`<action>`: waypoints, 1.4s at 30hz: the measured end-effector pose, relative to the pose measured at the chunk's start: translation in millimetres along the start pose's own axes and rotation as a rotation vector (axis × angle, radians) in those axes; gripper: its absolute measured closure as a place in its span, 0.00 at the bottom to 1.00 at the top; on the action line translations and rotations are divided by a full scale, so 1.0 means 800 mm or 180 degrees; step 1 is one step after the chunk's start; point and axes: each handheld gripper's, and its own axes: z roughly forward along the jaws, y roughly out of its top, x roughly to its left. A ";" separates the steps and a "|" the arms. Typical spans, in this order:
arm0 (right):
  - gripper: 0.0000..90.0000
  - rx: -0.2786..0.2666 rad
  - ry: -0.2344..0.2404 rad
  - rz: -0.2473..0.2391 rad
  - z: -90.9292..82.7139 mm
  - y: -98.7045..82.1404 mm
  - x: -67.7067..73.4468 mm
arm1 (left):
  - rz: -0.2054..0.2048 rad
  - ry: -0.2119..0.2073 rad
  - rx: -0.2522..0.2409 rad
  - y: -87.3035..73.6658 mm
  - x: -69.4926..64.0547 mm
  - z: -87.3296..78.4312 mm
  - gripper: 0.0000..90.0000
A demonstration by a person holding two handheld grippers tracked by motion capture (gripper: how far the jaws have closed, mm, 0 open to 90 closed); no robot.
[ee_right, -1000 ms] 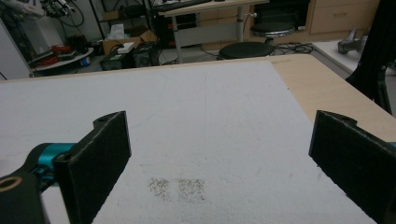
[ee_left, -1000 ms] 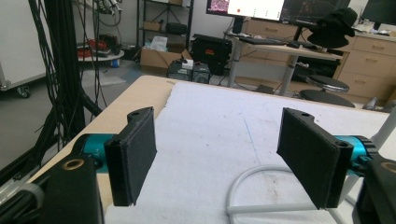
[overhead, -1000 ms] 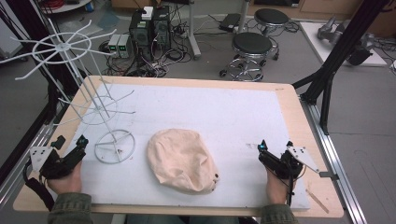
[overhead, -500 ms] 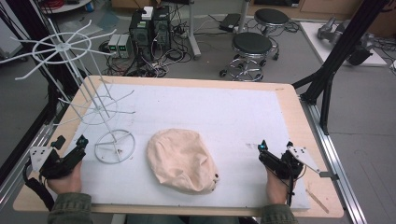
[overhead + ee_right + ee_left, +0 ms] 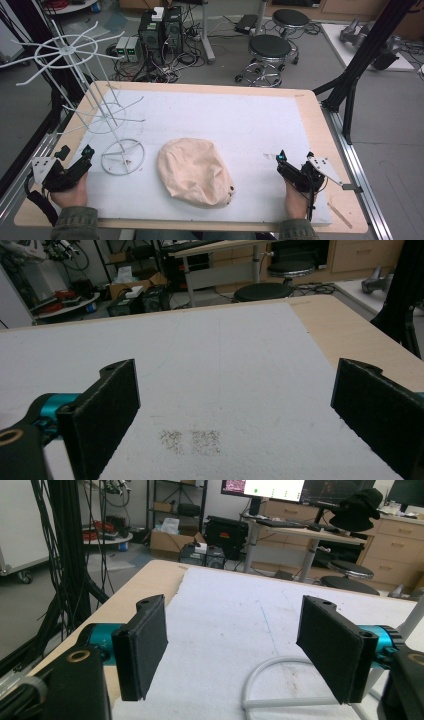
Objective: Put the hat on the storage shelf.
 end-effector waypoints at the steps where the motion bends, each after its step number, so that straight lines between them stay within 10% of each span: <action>1: 0.05 0.0001 -0.0001 0.0003 0.000 0.000 0.000 | -0.0002 -0.0005 0.0001 0.000 0.000 0.000 0.31; 20: 0.05 -0.0157 0.0217 -0.0225 0.003 0.007 0.021 | -0.0019 -0.0035 0.0029 -0.002 -0.002 0.000 0.31; 42: 0.05 0.0035 0.0962 -0.0566 0.050 0.073 0.094 | -0.0029 -0.0026 0.0031 -0.001 -0.002 -0.004 0.31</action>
